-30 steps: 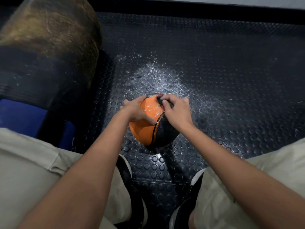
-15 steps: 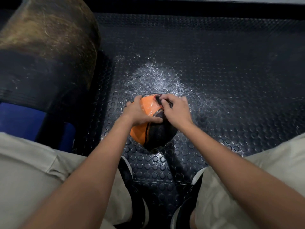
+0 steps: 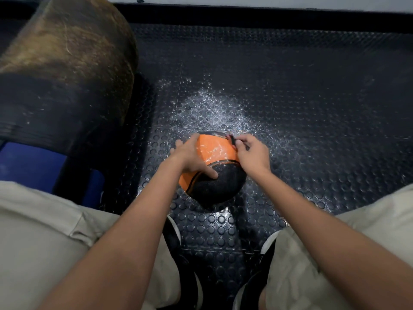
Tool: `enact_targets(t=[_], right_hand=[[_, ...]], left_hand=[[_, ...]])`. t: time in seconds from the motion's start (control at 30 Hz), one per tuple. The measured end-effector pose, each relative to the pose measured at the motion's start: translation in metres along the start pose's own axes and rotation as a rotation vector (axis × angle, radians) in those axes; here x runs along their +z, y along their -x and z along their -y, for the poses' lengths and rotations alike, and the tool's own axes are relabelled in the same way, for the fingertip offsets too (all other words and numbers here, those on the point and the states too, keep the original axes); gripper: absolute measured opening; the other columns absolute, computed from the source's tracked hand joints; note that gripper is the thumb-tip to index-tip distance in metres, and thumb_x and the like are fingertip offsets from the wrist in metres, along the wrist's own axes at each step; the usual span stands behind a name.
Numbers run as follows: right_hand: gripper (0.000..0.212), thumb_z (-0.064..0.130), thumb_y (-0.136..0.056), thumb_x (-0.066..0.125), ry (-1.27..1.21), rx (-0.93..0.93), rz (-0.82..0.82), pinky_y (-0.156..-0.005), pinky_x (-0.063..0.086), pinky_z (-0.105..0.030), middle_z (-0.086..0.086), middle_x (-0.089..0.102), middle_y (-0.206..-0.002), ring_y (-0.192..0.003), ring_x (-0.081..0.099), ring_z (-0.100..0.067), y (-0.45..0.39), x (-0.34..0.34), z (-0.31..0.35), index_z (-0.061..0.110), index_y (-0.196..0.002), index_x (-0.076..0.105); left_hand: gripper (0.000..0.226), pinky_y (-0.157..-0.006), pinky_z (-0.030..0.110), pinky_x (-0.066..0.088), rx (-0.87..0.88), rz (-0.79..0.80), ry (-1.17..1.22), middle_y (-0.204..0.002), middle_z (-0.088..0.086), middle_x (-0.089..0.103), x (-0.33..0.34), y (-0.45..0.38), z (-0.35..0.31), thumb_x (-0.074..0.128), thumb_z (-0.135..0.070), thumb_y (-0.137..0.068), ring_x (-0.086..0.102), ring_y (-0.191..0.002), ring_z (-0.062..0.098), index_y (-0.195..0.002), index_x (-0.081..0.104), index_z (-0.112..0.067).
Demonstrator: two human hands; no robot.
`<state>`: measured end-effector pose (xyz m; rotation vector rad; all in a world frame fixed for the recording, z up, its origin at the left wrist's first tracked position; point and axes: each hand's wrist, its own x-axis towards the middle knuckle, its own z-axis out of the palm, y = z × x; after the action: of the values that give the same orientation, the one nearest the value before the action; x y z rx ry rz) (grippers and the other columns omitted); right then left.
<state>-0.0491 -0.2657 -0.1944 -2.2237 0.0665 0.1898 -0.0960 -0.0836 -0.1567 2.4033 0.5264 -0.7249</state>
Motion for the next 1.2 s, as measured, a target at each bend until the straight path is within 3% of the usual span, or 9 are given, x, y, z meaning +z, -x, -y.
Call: enact_targets(t=[0.13,0.27,0.33,0.53,0.63,0.8,0.97,1.07,1.2], right_hand=[[0.016,0.021,-0.102,0.055,-0.025,0.193,-0.019,-0.053,0.042,-0.017,0.006,0.071,-0.104,-0.071,0.058,-0.006,0.001,0.003,-0.007,0.033,-0.101,0.066],[0.017,0.029,-0.100,0.057,0.027,-0.080,0.058,-0.082,0.040,-0.023,0.012,0.067,-0.104,-0.106,0.050,-0.010,0.004,0.014,0.011,0.038,-0.106,0.071],[0.018,0.030,-0.101,0.056,0.079,-0.136,0.084,-0.081,0.035,-0.025,0.014,0.068,-0.105,-0.108,0.046,-0.010,0.005,0.013,0.011,0.036,-0.109,0.071],[0.017,0.023,-0.102,0.054,-0.046,0.211,-0.015,-0.063,0.046,-0.023,0.005,0.073,-0.104,-0.085,0.065,-0.013,-0.002,0.003,-0.008,0.035,-0.093,0.063],[0.017,0.026,-0.100,0.058,-0.019,0.038,-0.004,-0.076,0.054,-0.031,0.007,0.071,-0.103,-0.094,0.064,-0.017,-0.001,0.010,0.002,0.040,-0.093,0.066],[0.019,0.028,-0.101,0.057,0.076,-0.201,0.148,-0.081,0.033,-0.027,0.013,0.068,-0.101,-0.109,0.042,-0.011,0.003,0.009,0.012,0.035,-0.112,0.071],[0.017,0.023,-0.103,0.054,-0.018,0.137,0.039,-0.058,0.044,-0.021,0.006,0.072,-0.109,-0.078,0.061,-0.009,-0.007,-0.002,-0.005,0.035,-0.105,0.066],[0.016,0.029,-0.100,0.058,0.000,0.033,0.032,-0.077,0.053,-0.028,0.004,0.068,-0.109,-0.094,0.062,-0.015,-0.003,0.011,0.004,0.042,-0.100,0.067],[0.019,0.030,-0.101,0.057,0.054,-0.124,0.131,-0.086,0.037,-0.028,0.014,0.065,-0.106,-0.111,0.041,-0.011,0.007,0.009,0.011,0.039,-0.112,0.071]], left_hand=[[0.144,-0.113,0.064,0.032,-0.029,0.086,-0.038,-0.162,0.015,0.002,0.001,0.000,0.004,0.095,-0.050,-0.053,0.013,-0.148,0.046,-0.154,-0.009,-0.052],[0.151,-0.115,0.062,0.029,-0.036,0.058,0.011,-0.163,0.014,0.003,0.008,-0.001,0.006,0.089,-0.071,-0.043,0.013,-0.149,0.044,-0.154,-0.011,-0.049],[0.148,-0.116,0.061,0.029,-0.026,0.007,0.057,-0.162,0.013,0.007,0.012,0.001,0.009,0.088,-0.074,-0.043,0.015,-0.149,0.043,-0.155,-0.006,-0.048],[0.155,-0.119,0.057,0.026,0.022,-0.091,0.097,-0.163,0.011,0.014,0.020,0.002,0.002,0.093,-0.066,-0.041,0.015,-0.150,0.036,-0.159,0.001,-0.026],[0.160,-0.120,0.052,0.027,0.017,-0.076,0.043,-0.163,0.009,0.016,0.017,0.002,0.000,0.093,-0.066,-0.037,0.019,-0.150,0.032,-0.158,0.003,-0.016],[0.158,-0.115,0.053,0.036,0.024,-0.057,0.012,-0.159,0.008,0.023,0.011,0.003,0.001,0.094,-0.065,-0.030,0.028,-0.146,0.032,-0.157,0.010,-0.025],[0.153,-0.112,0.062,0.036,-0.025,0.003,0.058,-0.162,0.013,0.009,0.012,0.007,0.001,0.097,-0.057,-0.040,0.022,-0.147,0.045,-0.157,-0.001,-0.044],[0.154,-0.112,0.054,0.039,-0.003,0.023,0.029,-0.160,0.014,0.013,0.008,0.005,0.003,0.098,-0.054,-0.040,0.031,-0.144,0.041,-0.157,-0.002,-0.044],[0.157,-0.113,0.048,0.039,0.011,0.014,0.032,-0.160,0.012,0.018,0.007,0.002,0.012,0.098,-0.056,-0.034,0.034,-0.143,0.037,-0.157,0.000,-0.045]])
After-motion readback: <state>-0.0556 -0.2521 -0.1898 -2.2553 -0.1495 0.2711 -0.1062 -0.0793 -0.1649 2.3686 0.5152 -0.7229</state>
